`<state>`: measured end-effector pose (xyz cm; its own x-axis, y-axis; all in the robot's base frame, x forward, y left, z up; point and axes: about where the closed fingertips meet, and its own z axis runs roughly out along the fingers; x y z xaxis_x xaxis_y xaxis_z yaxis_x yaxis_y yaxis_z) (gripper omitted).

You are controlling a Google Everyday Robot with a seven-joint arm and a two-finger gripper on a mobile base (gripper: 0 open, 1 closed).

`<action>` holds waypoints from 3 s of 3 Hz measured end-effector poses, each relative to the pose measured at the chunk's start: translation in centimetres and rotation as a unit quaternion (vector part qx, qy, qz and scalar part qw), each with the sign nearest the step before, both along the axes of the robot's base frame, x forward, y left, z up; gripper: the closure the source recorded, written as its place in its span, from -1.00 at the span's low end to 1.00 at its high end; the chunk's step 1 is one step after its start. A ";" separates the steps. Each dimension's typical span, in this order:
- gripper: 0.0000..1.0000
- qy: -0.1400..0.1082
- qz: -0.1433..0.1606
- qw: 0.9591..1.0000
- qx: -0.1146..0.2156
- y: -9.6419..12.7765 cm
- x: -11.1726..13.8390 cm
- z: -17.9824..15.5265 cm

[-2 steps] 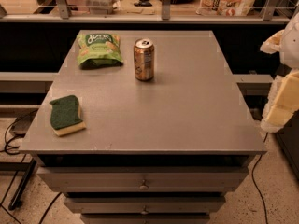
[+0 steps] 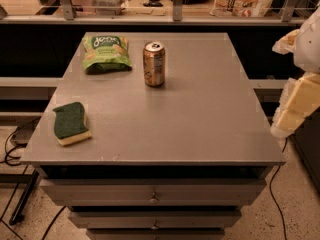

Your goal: Pick orange can

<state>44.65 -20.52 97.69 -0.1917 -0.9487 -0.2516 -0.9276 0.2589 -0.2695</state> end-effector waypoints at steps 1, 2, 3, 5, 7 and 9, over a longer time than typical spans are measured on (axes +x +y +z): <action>-1.00 -0.034 0.030 0.994 0.096 3.0 4.1 0.0; -1.00 -0.044 0.055 0.985 0.160 5.8 7.0 0.0; -1.00 -0.042 0.059 0.983 0.171 6.2 7.0 -0.1; -1.00 -0.031 0.063 0.968 0.241 9.8 8.9 -2.0; -1.00 -0.044 0.049 0.943 0.327 17.1 16.2 -4.1; -1.00 -0.035 0.036 0.920 0.388 21.9 21.5 -6.7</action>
Offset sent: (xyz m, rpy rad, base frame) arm 0.1041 0.0881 0.0040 0.4799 -0.1160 0.1691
